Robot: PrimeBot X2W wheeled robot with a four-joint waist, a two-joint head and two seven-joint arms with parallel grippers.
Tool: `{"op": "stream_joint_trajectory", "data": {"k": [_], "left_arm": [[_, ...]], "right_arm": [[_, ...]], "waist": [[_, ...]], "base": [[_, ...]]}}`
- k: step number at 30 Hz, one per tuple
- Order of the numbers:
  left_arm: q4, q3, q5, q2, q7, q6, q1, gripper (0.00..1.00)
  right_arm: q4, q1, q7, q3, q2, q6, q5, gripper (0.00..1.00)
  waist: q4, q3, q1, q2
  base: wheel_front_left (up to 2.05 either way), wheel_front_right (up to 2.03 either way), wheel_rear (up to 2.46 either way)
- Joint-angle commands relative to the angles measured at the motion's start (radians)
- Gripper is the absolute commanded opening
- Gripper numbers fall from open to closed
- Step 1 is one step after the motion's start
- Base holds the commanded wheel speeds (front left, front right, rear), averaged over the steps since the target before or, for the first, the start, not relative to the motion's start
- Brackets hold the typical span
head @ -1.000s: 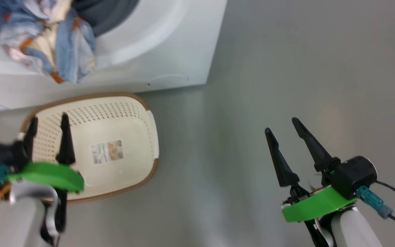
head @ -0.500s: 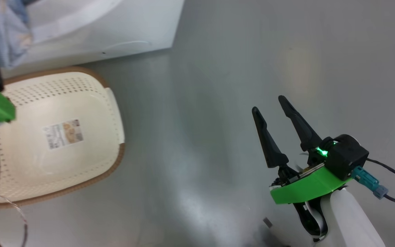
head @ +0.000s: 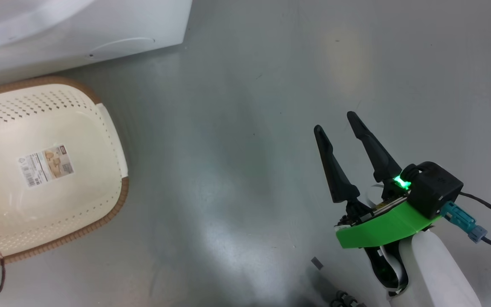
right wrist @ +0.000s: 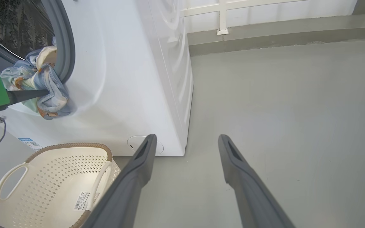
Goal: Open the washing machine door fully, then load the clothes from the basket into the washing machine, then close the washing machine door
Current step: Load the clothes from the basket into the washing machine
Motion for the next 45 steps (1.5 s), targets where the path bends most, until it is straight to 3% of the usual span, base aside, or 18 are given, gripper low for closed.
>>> {"op": "stream_joint_trajectory", "data": {"k": [1,8,15,25,38,45], "left_arm": [[-0.021,0.028,-0.006,0.062,0.017,-0.001,-0.019,0.0],[-0.087,0.012,-0.042,0.071,0.1,-0.034,0.003,0.0],[-0.233,0.002,-0.047,0.127,0.168,-0.048,0.041,0.0],[-0.436,0.027,-0.034,0.221,0.278,-0.003,0.004,0.0],[-0.299,0.012,0.01,0.272,0.377,0.005,-0.233,0.0],[-0.137,0.005,0.081,0.304,0.304,-0.008,-0.423,0.0]], "right_arm": [[-0.026,0.008,-0.012,0.019,0.001,0.002,0.007,1.0],[-0.029,0.031,-0.012,-0.005,0.001,0.002,-0.005,1.0],[-0.034,0.043,-0.012,-0.018,0.001,0.002,-0.021,1.0],[-0.037,0.04,-0.012,-0.005,0.001,0.002,-0.016,1.0],[-0.044,0.012,-0.012,0.055,0.001,0.002,0.053,1.0],[-0.06,-0.008,-0.012,0.089,0.001,0.002,0.1,1.0]], "waist": [[0.003,-0.003,0.0,0.0],[0.037,-0.014,0.0,0.0],[0.071,-0.024,0.0,0.0],[0.079,-0.02,0.0,0.0],[-0.052,0.065,0.0,0.0],[-0.136,0.135,0.0,0.0]], "base": [[0.0,0.0,0.0],[0.0,0.0,0.0],[0.0,0.0,0.0],[0.0,0.0,0.0],[0.0,0.0,0.0],[0.0,0.0,0.0]]}}
